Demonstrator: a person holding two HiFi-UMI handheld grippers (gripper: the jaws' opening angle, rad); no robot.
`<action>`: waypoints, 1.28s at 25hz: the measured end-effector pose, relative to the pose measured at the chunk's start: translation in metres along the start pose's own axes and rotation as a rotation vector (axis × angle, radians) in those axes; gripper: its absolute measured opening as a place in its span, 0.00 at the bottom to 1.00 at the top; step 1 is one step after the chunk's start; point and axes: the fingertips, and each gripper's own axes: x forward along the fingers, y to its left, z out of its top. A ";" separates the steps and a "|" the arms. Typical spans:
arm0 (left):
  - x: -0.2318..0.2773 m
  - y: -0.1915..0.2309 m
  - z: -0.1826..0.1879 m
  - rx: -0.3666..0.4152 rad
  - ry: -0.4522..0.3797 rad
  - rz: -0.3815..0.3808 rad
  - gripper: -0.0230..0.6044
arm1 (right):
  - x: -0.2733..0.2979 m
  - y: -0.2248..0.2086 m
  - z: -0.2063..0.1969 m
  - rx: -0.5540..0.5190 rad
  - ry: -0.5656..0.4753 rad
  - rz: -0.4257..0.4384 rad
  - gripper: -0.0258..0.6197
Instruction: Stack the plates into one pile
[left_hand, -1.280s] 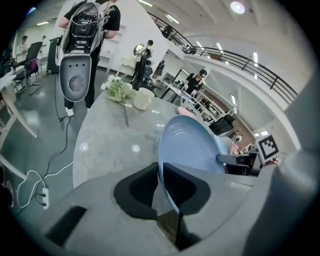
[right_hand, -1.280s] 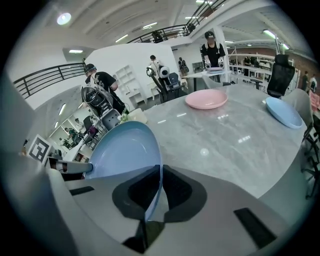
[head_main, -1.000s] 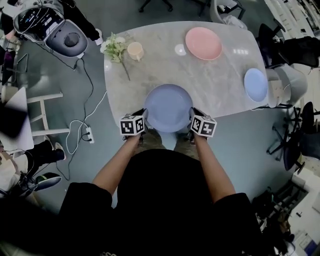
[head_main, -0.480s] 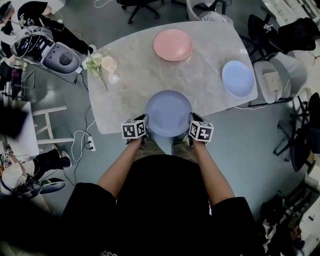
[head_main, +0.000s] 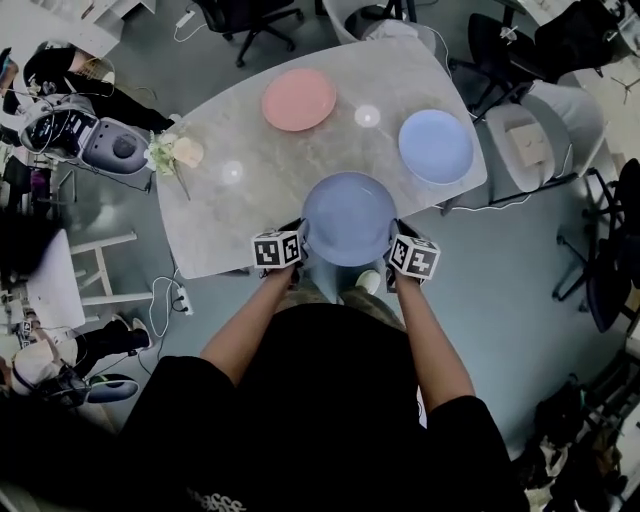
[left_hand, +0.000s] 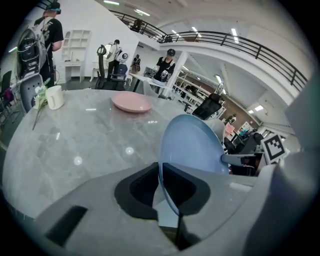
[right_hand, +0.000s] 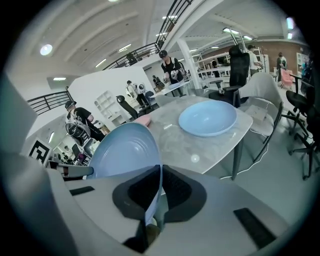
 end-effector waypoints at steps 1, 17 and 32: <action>0.006 -0.010 0.003 0.005 0.003 -0.008 0.10 | -0.004 -0.010 0.005 0.006 -0.008 -0.010 0.08; 0.095 -0.140 0.068 0.088 0.051 -0.160 0.10 | -0.045 -0.142 0.069 0.197 -0.110 -0.137 0.08; 0.226 -0.191 0.136 0.061 0.131 -0.189 0.10 | 0.011 -0.246 0.152 0.206 -0.013 -0.188 0.08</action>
